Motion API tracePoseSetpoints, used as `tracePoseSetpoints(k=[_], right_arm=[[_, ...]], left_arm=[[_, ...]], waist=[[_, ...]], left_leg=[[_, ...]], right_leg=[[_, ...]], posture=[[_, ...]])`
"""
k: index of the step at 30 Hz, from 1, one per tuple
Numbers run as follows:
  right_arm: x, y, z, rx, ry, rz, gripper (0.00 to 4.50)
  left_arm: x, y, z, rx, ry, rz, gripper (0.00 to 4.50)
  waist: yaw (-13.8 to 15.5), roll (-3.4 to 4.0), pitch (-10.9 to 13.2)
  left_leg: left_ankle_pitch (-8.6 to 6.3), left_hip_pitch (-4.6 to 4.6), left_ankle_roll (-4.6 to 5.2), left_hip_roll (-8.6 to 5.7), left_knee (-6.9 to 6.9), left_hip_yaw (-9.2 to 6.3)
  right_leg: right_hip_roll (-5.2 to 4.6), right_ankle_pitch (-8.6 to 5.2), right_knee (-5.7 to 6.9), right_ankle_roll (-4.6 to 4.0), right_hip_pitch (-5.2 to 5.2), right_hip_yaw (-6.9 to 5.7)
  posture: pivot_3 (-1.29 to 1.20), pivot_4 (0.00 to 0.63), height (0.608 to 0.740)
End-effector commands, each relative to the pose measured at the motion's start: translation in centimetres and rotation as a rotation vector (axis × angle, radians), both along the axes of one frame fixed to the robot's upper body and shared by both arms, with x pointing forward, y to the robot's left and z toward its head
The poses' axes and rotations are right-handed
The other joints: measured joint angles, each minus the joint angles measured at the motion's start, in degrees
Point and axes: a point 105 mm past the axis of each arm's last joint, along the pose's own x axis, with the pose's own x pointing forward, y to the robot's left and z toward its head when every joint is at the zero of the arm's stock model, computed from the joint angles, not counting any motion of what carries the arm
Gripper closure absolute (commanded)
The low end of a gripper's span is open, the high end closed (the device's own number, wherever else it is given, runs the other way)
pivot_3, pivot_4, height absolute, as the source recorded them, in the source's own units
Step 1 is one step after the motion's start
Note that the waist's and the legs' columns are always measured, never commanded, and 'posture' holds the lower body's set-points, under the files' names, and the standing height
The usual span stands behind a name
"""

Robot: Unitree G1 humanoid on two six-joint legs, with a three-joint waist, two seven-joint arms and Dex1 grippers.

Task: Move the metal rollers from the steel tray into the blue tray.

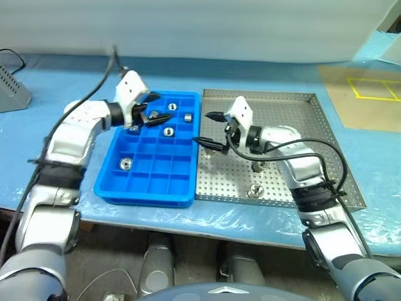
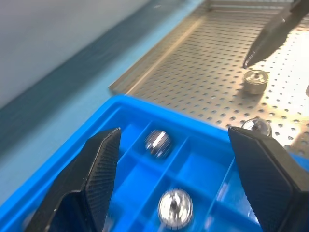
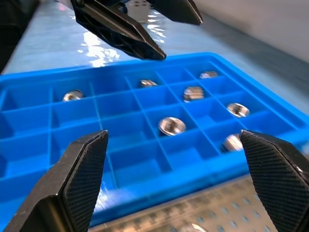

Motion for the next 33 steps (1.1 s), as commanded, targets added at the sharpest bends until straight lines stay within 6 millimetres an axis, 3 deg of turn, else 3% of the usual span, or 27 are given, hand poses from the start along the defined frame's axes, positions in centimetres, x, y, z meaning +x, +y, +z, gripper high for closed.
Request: tracePoseSetpoints(k=[1, 5, 8, 14, 19, 23, 28, 33], right_arm=[[-0.7, -1.9, 1.3, 0.024, -0.049, -0.085, 0.00], [-1.6, -3.4, 0.9, 0.018, -0.041, -0.170, 0.00], [-2.8, -3.9, 0.3, 0.014, -0.024, -0.209, 0.00], [-3.6, -4.6, -0.2, 0.022, -0.012, -0.288, 0.00], [-3.9, -4.8, -0.5, 0.023, -0.012, -0.331, 0.00], [-4.8, -5.3, -0.5, 0.024, -0.010, -0.357, 0.00], [-5.5, -7.1, -0.8, 0.007, 0.009, -0.418, 0.00], [-5.9, -6.8, -1.1, 0.009, 0.022, -0.418, 0.00]], left_arm=[[1.3, -2.3, -0.8, 0.118, -0.038, -0.098, 0.76], [3.0, -5.1, -1.5, 0.266, -0.093, -0.135, 0.76], [2.3, -7.5, -1.0, 0.356, -0.107, -0.273, 0.76], [2.0, -8.5, -2.7, 0.682, -0.208, -0.392, 0.76], [0.3, -12.3, -2.6, 0.540, -0.197, -0.507, 0.76], [-2.1, -14.0, -3.2, 0.419, -0.113, -0.672, 0.76], [-3.3, -13.6, -5.3, 0.444, -0.072, -0.762, 0.76], [-1.6, -12.4, -4.8, 0.434, -0.056, -0.629, 0.76]], waist=[[-0.69, -0.01, 0.00], [-2.24, -0.02, 0.00], [-3.74, -0.04, 0.00], [-6.05, -0.03, 0.00], [-6.19, -0.03, 0.00], [-6.24, -0.03, 0.00], [-7.01, -0.02, 0.00], [-7.76, -0.02, 0.00]], left_leg=[[-0.02, -0.03, 0.04, -0.01, 0.04, 0.00], [-0.08, -0.08, 0.14, -0.06, 0.09, 0.00], [-0.14, -0.13, 0.25, -0.08, 0.17, 0.01], [-0.31, -0.04, 0.52, -0.08, 0.21, 0.05], [-0.36, -0.06, 0.61, -0.08, 0.35, 0.05], [-0.48, -0.11, 0.81, -0.17, 0.47, 0.08], [-0.52, -0.07, 0.89, -0.16, 0.50, 0.14], [-0.54, -0.07, 0.90, -0.14, 0.68, 0.13]], right_leg=[[0.00, 0.00, -0.01, 0.00, 0.00, 0.00], [0.00, 0.05, -0.10, 0.08, 0.02, 0.02], [-0.01, 0.09, -0.14, 0.15, 0.01, 0.03], [0.00, 0.09, -0.17, 0.15, 0.07, 0.05], [-0.01, 0.10, -0.17, 0.16, 0.15, 0.04], [-0.12, 0.11, -0.20, 0.16, 0.18, 0.05], [-0.12, 0.11, -0.21, 0.16, 0.20, 0.08], [-0.12, 0.13, -0.19, 0.20, 0.27, 0.07]], posture=[[-0.26, 0.150, 0.740], [-0.34, 0.150, 0.740], [-0.40, 0.150, 0.740], [-0.48, 0.150, 0.740], [-0.53, 0.150, 0.740], [-0.56, 0.150, 0.740], [-0.58, 0.150, 0.740], [-0.58, 0.150, 0.740]])
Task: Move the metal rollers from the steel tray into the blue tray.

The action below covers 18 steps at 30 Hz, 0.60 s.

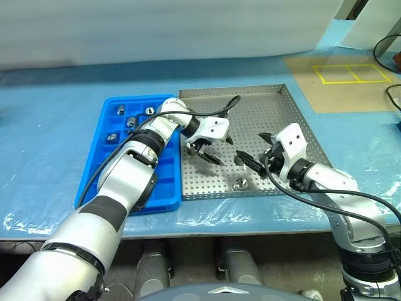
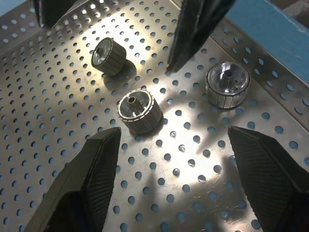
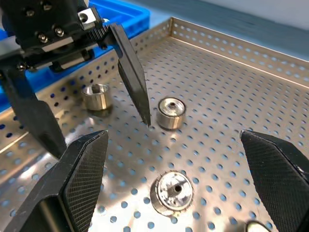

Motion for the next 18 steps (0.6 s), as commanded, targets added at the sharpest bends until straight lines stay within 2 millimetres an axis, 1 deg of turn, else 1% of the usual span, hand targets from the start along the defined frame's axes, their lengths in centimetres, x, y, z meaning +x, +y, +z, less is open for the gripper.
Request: tracePoseSetpoints(k=[1, 4, 6, 8, 12, 16, 18], right_arm=[[-0.6, 0.9, 1.1, 0.007, -0.046, 0.030, 0.00], [-0.6, 1.2, 0.9, 0.013, -0.042, 0.038, 0.00], [-0.4, 1.2, 0.9, 0.013, -0.041, 0.035, 0.00], [-0.4, 1.1, 0.8, 0.012, -0.040, 0.032, 0.00], [-0.3, 0.6, 0.8, 0.008, -0.041, 0.005, 0.00], [-0.7, 0.3, 1.2, 0.022, -0.050, -0.008, 0.00], [-0.9, 0.2, 1.2, 0.020, -0.048, -0.017, 0.00]], left_arm=[[1.5, 0.9, 2.3, -0.015, -0.071, 0.075, 0.76], [2.1, 2.1, 2.5, 0.022, -0.099, 0.103, 0.76], [1.4, 2.2, 2.3, 0.014, -0.053, 0.053, 0.76], [0.4, 2.3, 1.6, 0.031, -0.035, -0.019, 0.76], [-1.5, 1.5, 0.6, 0.021, 0.050, -0.134, 0.76], [-2.4, 1.2, -1.2, 0.049, 0.088, -0.168, 0.76], [-3.0, 0.7, -1.9, 0.041, 0.107, -0.188, 0.76]], waist=[[-0.27, 0.00, 0.00], [-0.55, 0.00, 0.00], [-0.62, 0.00, 0.00], [-0.54, 0.00, 0.00], [-0.53, 0.00, 0.00], [-0.93, 0.00, 0.00], [-1.32, 0.01, 0.00]], left_leg=[[0.00, 0.02, 0.00, 0.00, 0.01, 0.00], [0.00, 0.03, 0.00, 0.03, 0.01, -0.01], [-0.01, 0.02, 0.00, 0.01, -0.02, -0.01], [-0.04, -0.04, 0.05, -0.02, -0.03, -0.01], [-0.12, -0.08, 0.18, -0.10, -0.03, 0.01], [-0.12, -0.09, 0.19, -0.08, 0.02, 0.02], [-0.12, -0.03, 0.19, -0.08, 0.02, 0.02]], right_leg=[[0.00, 0.00, 0.00, 0.01, 0.02, 0.00], [0.01, 0.00, 0.00, 0.02, 0.01, 0.00], [0.01, 0.00, -0.02, 0.02, 0.01, -0.01], [-0.01, 0.00, -0.09, 0.02, 0.01, -0.01], [-0.09, 0.00, -0.14, 0.01, 0.03, 0.00], [-0.10, 0.00, -0.11, 0.01, 0.03, 0.00], [-0.10, 0.00, -0.10, 0.01, 0.06, 0.00]], posture=[[-0.57, 0.150, 0.740], [-0.56, 0.150, 0.740], [-0.56, 0.150, 0.740], [-0.57, 0.150, 0.740], [-0.59, 0.150, 0.740], [-0.61, 0.150, 0.740], [-0.62, 0.150, 0.740]])
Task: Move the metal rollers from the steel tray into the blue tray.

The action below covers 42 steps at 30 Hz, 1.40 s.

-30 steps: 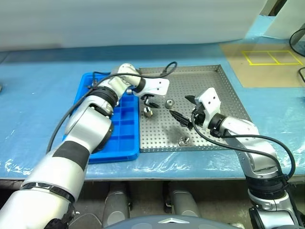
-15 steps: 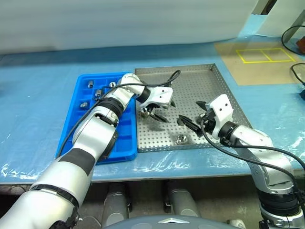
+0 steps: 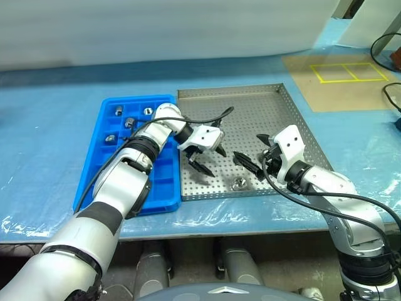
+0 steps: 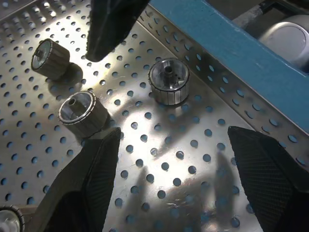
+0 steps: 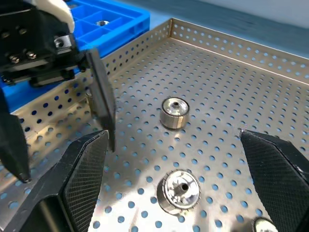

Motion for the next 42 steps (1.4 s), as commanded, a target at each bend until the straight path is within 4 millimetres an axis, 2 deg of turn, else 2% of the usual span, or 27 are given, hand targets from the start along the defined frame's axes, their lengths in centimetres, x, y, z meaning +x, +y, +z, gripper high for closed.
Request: tracePoseSetpoints(k=[1, 12, 23, 37, 42], right_arm=[[-0.6, -0.1, 1.4, 0.000, -0.054, -0.007, 0.00], [-1.3, -0.5, 0.9, -0.035, -0.036, -0.029, 0.00], [-1.8, -1.2, 0.3, -0.071, -0.014, -0.052, 0.00], [-1.9, -1.7, -0.5, -0.118, 0.000, -0.076, 0.00], [-1.7, -1.6, -0.5, -0.120, -0.004, -0.074, 0.00]], left_arm=[[-0.9, -1.1, -0.2, -0.031, 0.005, -0.048, 0.76], [-1.8, -4.2, -2.5, -0.060, 0.037, 0.005, 0.76], [-2.8, -5.2, -4.9, -0.053, 0.080, 0.033, 0.76], [-3.0, -6.4, -5.4, -0.110, 0.095, 0.086, 0.76], [-2.6, -6.3, -5.3, -0.115, 0.090, 0.115, 2.40]], waist=[[-0.31, 0.00, 0.00], [-0.75, 0.00, 0.00], [-2.09, 0.04, -0.03], [-3.06, 0.22, -0.13], [-4.12, 0.22, -0.13]], left_leg=[[0.00, 0.04, 0.00, 0.01, 0.00, 0.00], [-0.01, 0.01, 0.02, -0.02, 0.02, 0.00], [-0.12, -0.10, 0.16, -0.04, -0.02, -0.02], [-0.50, -0.02, 0.73, -0.15, 0.00, -0.01], [-0.56, -0.03, 0.83, -0.21, 0.15, -0.01]], right_leg=[[0.00, 0.00, 0.00, 0.00, 0.03, 0.00], [0.01, -0.02, -0.06, 0.03, 0.04, 0.00], [0.01, -0.04, -0.31, 0.06, 0.06, -0.03], [-0.10, -0.03, -1.11, 0.06, 0.67, -0.09], [-0.19, -0.03, -1.12, 0.06, 0.70, -0.09]], posture=[[-0.62, 0.150, 0.740], [-0.66, 0.150, 0.740], [-0.68, 0.150, 0.740], [-0.68, 0.150, 0.740], [-0.67, 0.150, 0.740]])
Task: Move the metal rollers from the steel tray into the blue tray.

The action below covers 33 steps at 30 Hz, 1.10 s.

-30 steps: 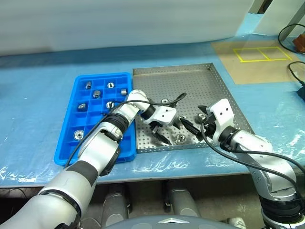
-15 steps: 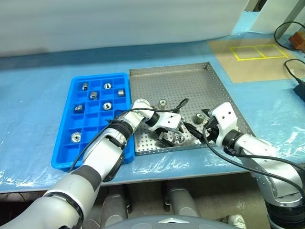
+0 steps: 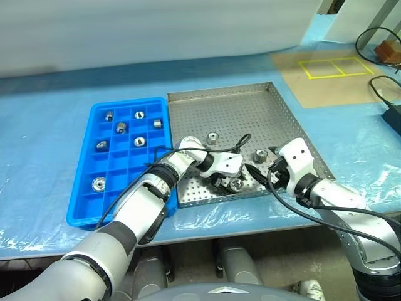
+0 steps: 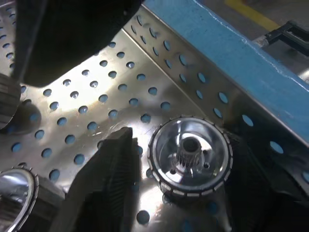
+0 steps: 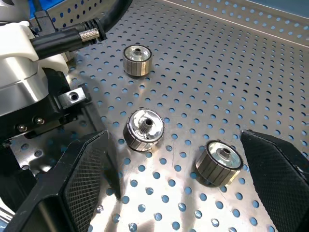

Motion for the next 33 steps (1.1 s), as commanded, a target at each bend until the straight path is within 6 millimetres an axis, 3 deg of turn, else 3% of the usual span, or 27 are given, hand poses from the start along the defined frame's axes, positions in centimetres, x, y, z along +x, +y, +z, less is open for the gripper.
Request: tracePoseSetpoints(k=[1, 5, 9, 17, 23, 30, 33], right_arm=[[-0.1, 0.4, 1.2, -0.014, -0.059, 0.021, 0.00], [0.1, 0.5, 1.2, -0.014, -0.061, 0.026, 0.00], [0.2, 0.6, 1.2, -0.013, -0.062, 0.034, 0.00], [0.5, 1.1, 1.0, -0.003, -0.059, 0.051, 0.00], [1.3, 1.5, 2.2, 0.032, -0.083, 0.101, 0.00], [2.6, 2.3, 3.7, 0.004, -0.095, 0.235, 0.00], [2.7, 4.7, 5.5, 0.064, -0.104, 0.381, 0.00]], left_arm=[[0.0, -0.1, 0.3, -0.015, 0.000, 0.001, 2.40], [0.2, 0.0, 0.4, -0.020, -0.006, 0.010, 2.75], [0.8, -0.1, 0.8, -0.047, -0.031, 0.046, 2.75], [2.0, 0.0, 6.2, -0.273, -0.015, 0.091, 2.75], [2.5, 3.0, 8.0, -0.297, -0.052, 0.119, 2.75], [4.3, 9.4, 6.4, -0.218, -0.077, 0.333, 2.75], [5.4, 11.9, 7.2, -0.234, -0.134, 0.452, 2.75]], waist=[[-0.41, 0.00, 0.00], [-1.49, 0.02, -0.01], [-1.88, 0.02, -0.01], [-2.82, 0.02, -0.01], [-2.80, 0.05, -0.01], [-2.31, 0.09, -0.01], [-1.29, 0.13, 0.03]], left_leg=[[0.00, 0.01, -0.01, 0.01, 0.03, 0.00], [-0.09, 0.03, -0.15, 0.00, 0.09, -0.02], [-0.10, 0.01, -0.16, 0.00, 0.10, -0.04], [-0.03, -0.03, 0.03, 0.00, 0.12, -0.08], [-0.03, 0.01, 0.03, 0.04, 0.11, -0.09], [-0.02, 0.03, 0.02, 0.05, 0.12, -0.10], [-0.01, 0.02, 0.01, 0.05, 0.12, -0.11]], right_leg=[[0.00, 0.00, 0.01, 0.01, 0.01, -0.01], [0.00, -0.01, 0.01, 0.02, 0.08, -0.01], [0.00, -0.01, 0.01, 0.03, 0.09, -0.02], [0.00, 0.00, 0.01, 0.02, 0.08, -0.08], [0.01, 0.01, 0.07, 0.02, 0.08, -0.10], [0.01, 0.02, 0.13, -0.01, 0.09, -0.12], [0.00, 0.02, 0.18, -0.01, 0.07, -0.12]], posture=[[-0.67, 0.150, 0.740], [-0.66, 0.150, 0.740], [-0.65, 0.150, 0.740], [-0.61, 0.150, 0.740], [-0.55, 0.150, 0.740], [-0.40, 0.150, 0.740], [-0.35, 0.150, 0.740]])
